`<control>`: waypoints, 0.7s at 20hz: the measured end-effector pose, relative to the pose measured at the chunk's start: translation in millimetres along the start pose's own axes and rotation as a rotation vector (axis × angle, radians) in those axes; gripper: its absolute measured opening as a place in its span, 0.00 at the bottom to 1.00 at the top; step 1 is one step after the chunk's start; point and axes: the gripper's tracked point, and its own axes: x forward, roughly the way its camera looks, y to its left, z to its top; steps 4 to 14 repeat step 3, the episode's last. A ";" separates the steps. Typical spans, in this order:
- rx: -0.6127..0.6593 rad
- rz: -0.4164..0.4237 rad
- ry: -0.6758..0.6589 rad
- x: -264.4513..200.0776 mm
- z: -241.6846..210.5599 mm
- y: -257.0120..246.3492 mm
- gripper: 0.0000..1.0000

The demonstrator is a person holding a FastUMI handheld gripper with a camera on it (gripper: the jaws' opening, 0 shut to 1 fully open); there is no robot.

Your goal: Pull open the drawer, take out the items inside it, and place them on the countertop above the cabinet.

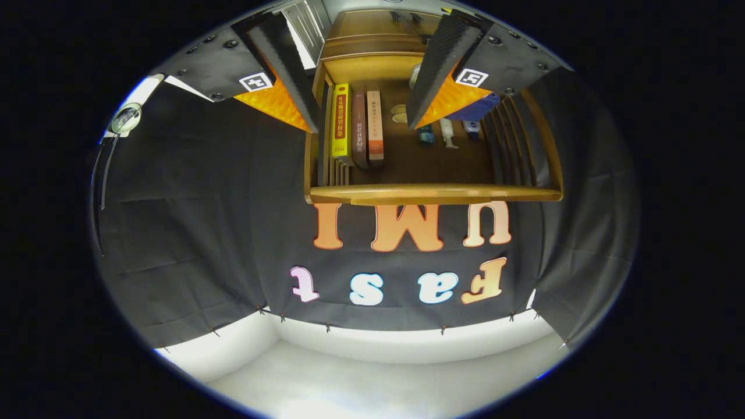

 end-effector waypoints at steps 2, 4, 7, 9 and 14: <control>-0.002 -0.004 -0.005 -1.3 3.3 -2.3 0.99; -0.003 -0.008 -0.011 -2.9 6.0 -4.5 0.99; -0.003 -0.008 -0.011 -2.9 6.0 -4.5 0.99; -0.003 -0.008 -0.011 -2.9 6.0 -4.5 0.99; -0.003 -0.008 -0.011 -2.9 6.0 -4.5 0.99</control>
